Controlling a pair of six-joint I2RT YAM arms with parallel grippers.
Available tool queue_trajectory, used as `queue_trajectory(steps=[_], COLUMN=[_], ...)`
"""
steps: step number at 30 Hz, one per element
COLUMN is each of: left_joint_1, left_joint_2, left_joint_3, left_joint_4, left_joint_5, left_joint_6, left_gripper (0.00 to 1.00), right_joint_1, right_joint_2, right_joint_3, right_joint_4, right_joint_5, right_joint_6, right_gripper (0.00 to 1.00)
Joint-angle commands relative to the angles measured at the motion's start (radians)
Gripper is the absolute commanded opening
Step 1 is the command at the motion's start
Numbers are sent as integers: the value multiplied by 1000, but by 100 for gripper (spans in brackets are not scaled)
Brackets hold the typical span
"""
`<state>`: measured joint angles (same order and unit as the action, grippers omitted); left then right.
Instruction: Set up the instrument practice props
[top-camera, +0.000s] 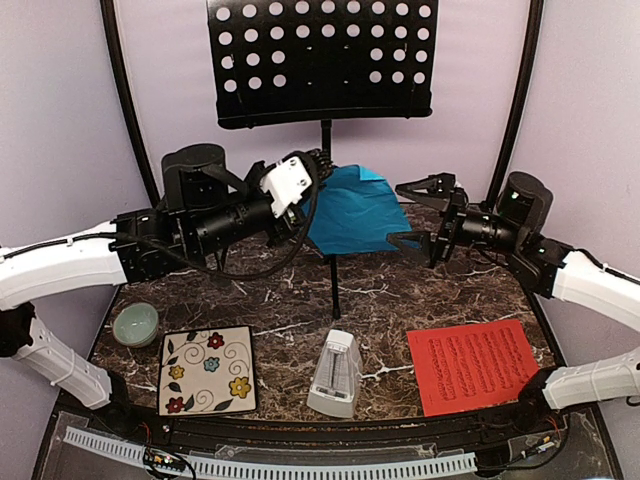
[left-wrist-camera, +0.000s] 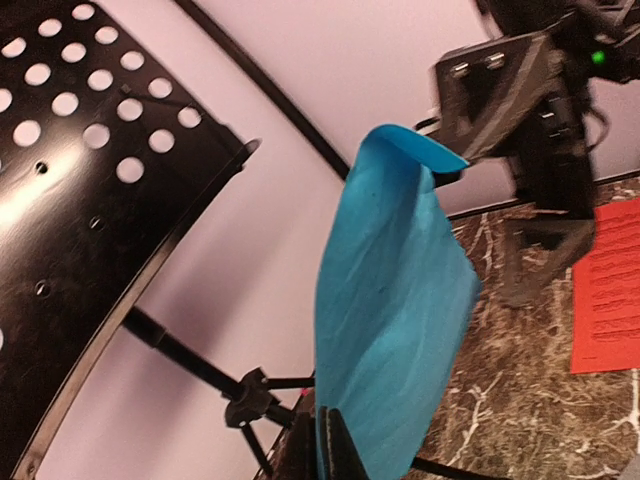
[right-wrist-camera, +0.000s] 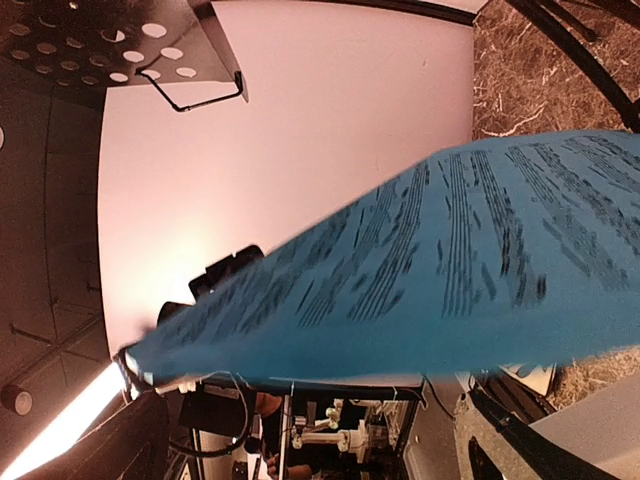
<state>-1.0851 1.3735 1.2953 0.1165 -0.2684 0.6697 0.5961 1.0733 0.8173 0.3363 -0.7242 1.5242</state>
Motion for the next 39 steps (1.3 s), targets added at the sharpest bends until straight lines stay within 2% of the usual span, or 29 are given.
queue_trajectory(steps=[1, 3, 6, 10, 12, 15, 17, 21, 22, 24, 25, 27, 29, 32, 34, 39], left_joint_1=[-20, -21, -28, -47, -60, -84, -100, -126, -132, -142, -148, -157, -156, -149, -122, -46], left_joint_2=[-101, -121, -132, -130, -125, -125, -121, -116, -118, -124, -126, -128, -134, -174, -211, -260], left_joint_3=[-73, -95, -119, -146, -154, -178, -194, -222, -234, -264, -278, -299, -310, -337, -354, -408], left_joint_4=[63, 49, 18, -18, -30, -27, -16, -37, -40, -28, -19, -11, -8, -19, -41, -13], left_joint_5=[244, 326, 394, 384, 358, 316, 274, 214, 201, 183, 178, 156, 125, 122, 192, 393], left_joint_6=[-9, 2, 37, 127, 173, 236, 262, 286, 291, 293, 289, 262, 195, 69, -25, -255], left_gripper=[0, 0, 0, 0, 0, 0, 2, 15, 17, 22, 29, 49, 61, 71, 73, 78], right_joint_1=[4, 5, 4, -1, -2, -8, -20, -60, -68, -79, -86, -96, -98, -96, -94, -89], right_joint_2=[37, 48, 54, 42, 34, 28, 27, 13, 9, 10, 15, 25, 22, 15, 4, -29], right_joint_3=[-28, -48, -36, 2, 9, 14, 19, 20, 22, 26, 31, 56, 78, 152, 192, 219], right_joint_4=[166, 213, 182, 48, 11, -34, -61, -87, -98, -101, -94, -93, -94, -219, -316, -373], right_joint_5=[61, 84, 106, 141, 155, 169, 172, 168, 171, 162, 146, 109, 77, 35, 18, -126], right_joint_6=[94, 128, 110, 30, 3, -28, -67, -163, -188, -243, -272, -366, -471, -736, -890, -1086], right_gripper=[100, 100, 98, 92, 85, 70, 55, 15, 8, 0, 0, 0, 0, 0, 0, 0])
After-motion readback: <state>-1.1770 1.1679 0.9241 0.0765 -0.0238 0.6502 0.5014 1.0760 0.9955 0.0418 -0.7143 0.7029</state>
